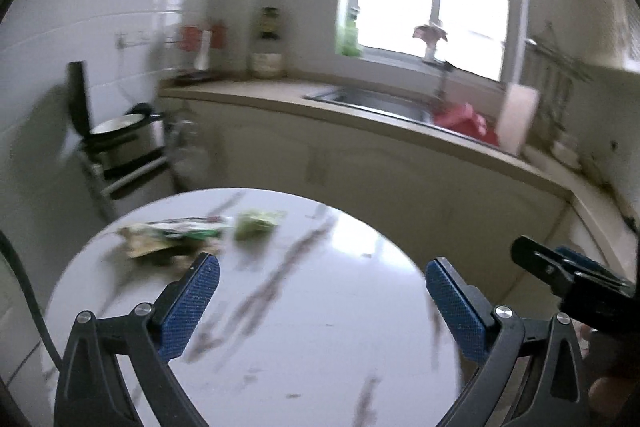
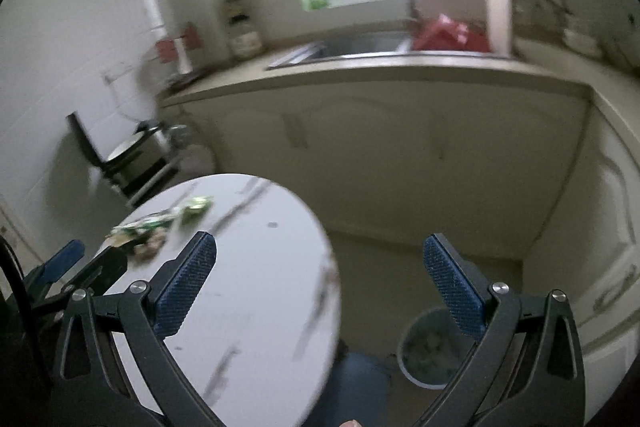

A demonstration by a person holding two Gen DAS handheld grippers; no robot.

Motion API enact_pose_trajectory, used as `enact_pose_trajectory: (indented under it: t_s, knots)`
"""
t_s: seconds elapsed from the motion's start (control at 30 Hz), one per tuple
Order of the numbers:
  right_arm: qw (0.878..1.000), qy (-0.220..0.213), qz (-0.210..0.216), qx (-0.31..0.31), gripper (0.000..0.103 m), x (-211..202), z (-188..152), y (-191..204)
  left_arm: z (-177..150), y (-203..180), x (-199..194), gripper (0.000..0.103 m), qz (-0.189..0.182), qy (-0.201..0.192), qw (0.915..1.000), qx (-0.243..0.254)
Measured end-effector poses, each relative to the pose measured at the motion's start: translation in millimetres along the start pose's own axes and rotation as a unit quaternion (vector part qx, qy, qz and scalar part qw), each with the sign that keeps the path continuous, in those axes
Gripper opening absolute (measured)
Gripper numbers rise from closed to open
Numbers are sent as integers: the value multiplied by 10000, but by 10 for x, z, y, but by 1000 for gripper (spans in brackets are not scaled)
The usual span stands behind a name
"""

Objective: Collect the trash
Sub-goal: 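Return both tools from the bin to the table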

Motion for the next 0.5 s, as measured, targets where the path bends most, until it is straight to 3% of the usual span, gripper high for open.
enact_pose_trajectory:
  t_s: [0.27,0.5]
  knots:
    - [9942,-114,335,-1012,103,37,4,1129,-365,890,-514,102,571,-228,9953,-744]
    - [9868,170,575,-1504,103,423,-98,1781,-544,1347,-519,102,872,-4,9897,-1134]
Point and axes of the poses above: each gripper's, at about its wrist camera, not at the fingertips, and x roughly the way its jaws point, y to its left, z to its top, the point moved 10 cm from there along x, roughly the way its jaws point, and after that the axes turned 9 degrees about y, right-handed, at the moved point
